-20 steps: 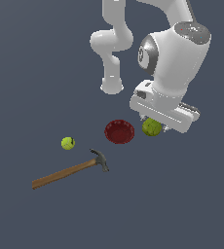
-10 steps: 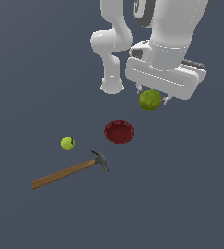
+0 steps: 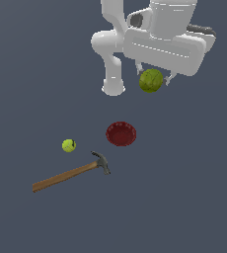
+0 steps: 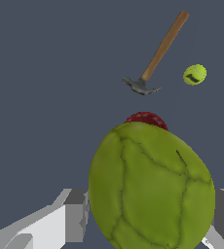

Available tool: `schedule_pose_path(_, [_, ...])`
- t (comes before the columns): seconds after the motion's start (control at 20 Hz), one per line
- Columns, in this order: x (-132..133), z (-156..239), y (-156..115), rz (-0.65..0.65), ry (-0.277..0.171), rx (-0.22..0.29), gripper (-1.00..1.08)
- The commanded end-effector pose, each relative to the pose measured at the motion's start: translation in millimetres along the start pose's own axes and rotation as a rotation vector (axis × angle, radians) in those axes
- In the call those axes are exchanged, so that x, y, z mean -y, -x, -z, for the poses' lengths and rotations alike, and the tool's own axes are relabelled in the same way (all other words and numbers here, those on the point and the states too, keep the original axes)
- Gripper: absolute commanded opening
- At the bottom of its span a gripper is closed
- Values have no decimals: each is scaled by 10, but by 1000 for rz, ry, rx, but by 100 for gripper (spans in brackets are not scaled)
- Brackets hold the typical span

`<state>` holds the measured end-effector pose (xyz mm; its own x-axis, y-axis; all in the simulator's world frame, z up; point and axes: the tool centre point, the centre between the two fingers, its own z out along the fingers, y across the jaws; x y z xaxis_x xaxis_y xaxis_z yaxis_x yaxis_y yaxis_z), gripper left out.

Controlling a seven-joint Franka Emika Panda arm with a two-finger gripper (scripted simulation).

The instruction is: Pick up a designated object from a clutter of objects.

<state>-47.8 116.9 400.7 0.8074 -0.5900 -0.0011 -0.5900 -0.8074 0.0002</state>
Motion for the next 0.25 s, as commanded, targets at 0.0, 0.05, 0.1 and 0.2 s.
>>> schedule_pose_path(0.0, [-29,86,11,0,-1,-1,-100])
schedule_pose_path(0.05, [-35,105,13,0,-1,-1,-100])
schedule_pose_path(0.1, [-40,118,14,0,-1,-1,-100])
schedule_pose_path(0.2, [-44,128,15,0,-1,-1,-100])
